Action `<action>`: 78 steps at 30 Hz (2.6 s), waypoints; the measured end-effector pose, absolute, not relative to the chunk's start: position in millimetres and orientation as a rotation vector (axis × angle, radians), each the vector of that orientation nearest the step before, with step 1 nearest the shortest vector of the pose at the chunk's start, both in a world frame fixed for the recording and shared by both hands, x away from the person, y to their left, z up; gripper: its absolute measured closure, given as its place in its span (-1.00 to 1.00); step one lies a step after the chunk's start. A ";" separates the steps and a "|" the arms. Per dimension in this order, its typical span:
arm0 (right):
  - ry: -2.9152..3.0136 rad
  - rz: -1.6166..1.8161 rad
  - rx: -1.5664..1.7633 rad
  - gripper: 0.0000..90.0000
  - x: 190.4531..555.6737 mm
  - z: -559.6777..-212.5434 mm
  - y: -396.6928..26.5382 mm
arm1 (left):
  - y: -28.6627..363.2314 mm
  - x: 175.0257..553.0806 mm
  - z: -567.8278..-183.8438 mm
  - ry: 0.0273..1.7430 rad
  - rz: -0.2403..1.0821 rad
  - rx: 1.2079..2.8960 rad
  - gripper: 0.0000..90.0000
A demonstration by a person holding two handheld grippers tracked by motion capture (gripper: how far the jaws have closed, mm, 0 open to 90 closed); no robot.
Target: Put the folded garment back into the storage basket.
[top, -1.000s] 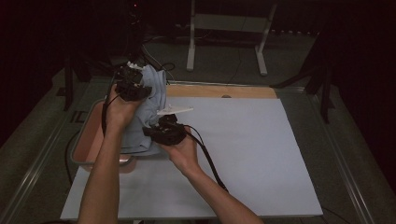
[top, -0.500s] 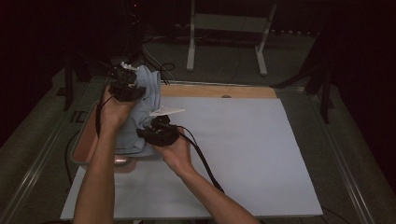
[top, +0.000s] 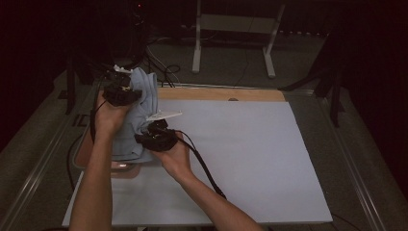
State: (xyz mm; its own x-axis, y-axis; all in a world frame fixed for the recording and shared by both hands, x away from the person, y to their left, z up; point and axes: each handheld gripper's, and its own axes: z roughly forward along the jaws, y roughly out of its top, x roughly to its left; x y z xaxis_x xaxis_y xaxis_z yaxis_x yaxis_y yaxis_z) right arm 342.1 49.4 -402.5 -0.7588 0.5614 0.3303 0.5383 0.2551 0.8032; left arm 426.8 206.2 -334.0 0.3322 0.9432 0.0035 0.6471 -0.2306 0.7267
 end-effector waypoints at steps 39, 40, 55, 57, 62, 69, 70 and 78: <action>2.515 1.504 1.099 0.79 345.1 -420.6 84.8 | 230.1 422.1 -356.3 1.467 0.597 1.900 0.83; 2.514 1.502 1.105 0.79 345.1 -421.2 86.0 | 230.9 422.1 -357.2 1.471 0.597 1.901 0.83; 2.527 1.496 1.103 0.79 344.5 -423.0 99.9 | 239.6 419.1 -355.1 1.485 0.608 1.898 0.83; 2.532 1.488 1.103 0.79 344.6 -424.0 100.6 | 239.7 419.0 -355.2 1.486 0.608 1.899 0.83; 2.537 1.479 1.098 0.79 345.4 -426.2 101.6 | 238.5 419.0 -355.5 1.484 0.609 1.903 0.83; 2.533 1.467 1.110 0.79 345.6 -428.0 103.1 | 236.8 419.4 -356.3 1.481 0.611 1.912 0.83; 2.535 1.462 1.111 0.79 345.7 -428.3 103.3 | 236.6 419.3 -356.3 1.481 0.613 1.913 0.83; 2.540 1.450 1.119 0.79 345.8 -431.4 106.4 | 239.3 418.1 -356.4 1.485 0.618 1.913 0.83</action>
